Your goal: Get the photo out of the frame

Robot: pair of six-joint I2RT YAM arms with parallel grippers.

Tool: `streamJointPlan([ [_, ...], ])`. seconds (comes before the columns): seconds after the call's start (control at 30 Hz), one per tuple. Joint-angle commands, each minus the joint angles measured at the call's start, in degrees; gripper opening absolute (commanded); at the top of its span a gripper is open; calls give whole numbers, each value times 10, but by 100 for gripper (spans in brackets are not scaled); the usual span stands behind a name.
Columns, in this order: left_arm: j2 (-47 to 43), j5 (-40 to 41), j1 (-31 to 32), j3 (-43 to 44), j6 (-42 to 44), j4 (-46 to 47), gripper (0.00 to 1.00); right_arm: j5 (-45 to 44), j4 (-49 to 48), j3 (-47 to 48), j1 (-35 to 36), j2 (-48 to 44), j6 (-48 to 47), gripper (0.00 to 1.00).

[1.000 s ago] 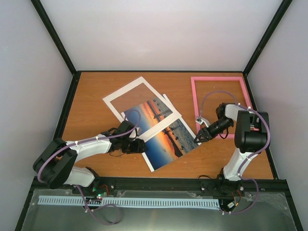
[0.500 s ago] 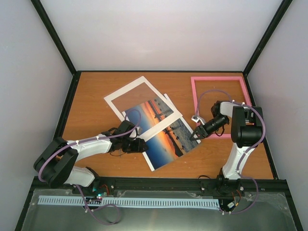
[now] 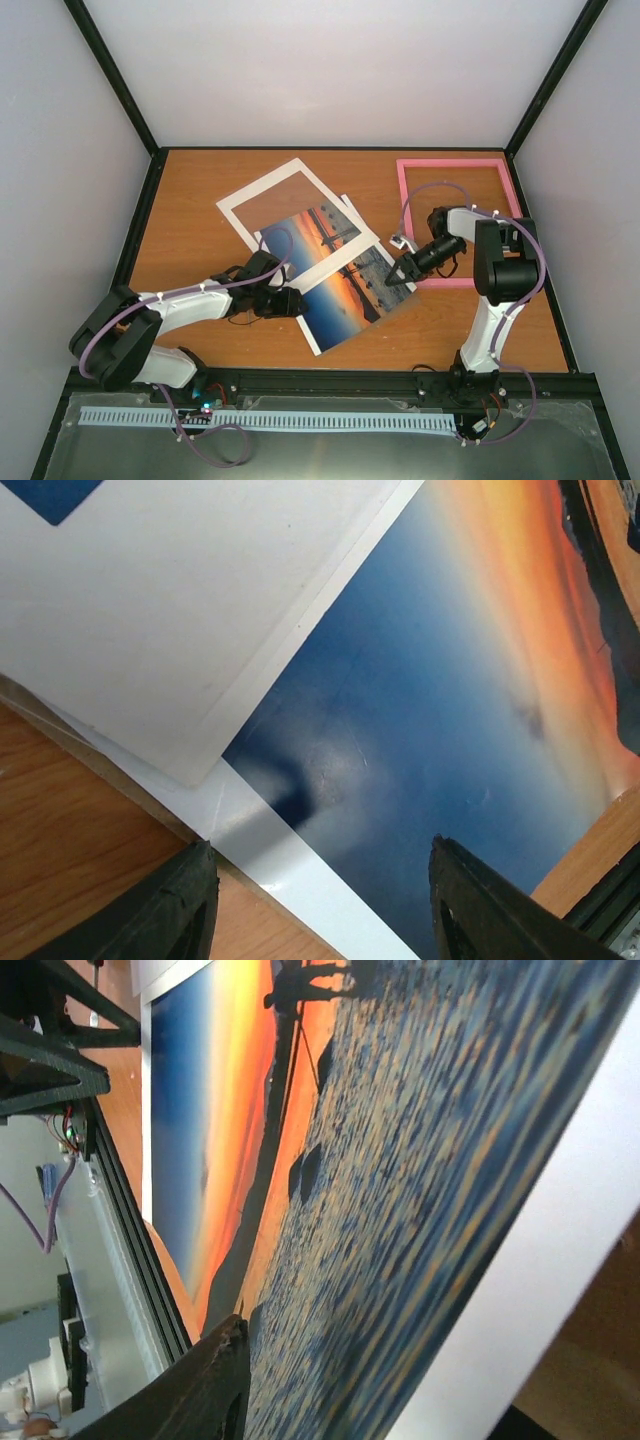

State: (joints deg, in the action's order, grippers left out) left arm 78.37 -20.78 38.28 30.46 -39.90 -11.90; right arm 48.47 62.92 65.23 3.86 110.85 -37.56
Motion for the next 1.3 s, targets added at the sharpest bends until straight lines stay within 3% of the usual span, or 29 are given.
streamJointPlan([
  [0.0,3,34,3,-19,-6,-21,59,4,-20,10,3,6,61,39],
  [0.2,-2,38,3,-21,-4,-22,59,11,-38,9,2,9,107,31],
  [0.53,-22,60,3,-22,-9,-33,59,24,-30,13,0,-9,134,3],
  [0.93,-112,141,3,14,-24,-88,61,-12,61,47,-114,-106,106,3],
  [1.27,-95,154,3,36,-18,-80,62,-27,162,187,-229,-138,72,3],
])
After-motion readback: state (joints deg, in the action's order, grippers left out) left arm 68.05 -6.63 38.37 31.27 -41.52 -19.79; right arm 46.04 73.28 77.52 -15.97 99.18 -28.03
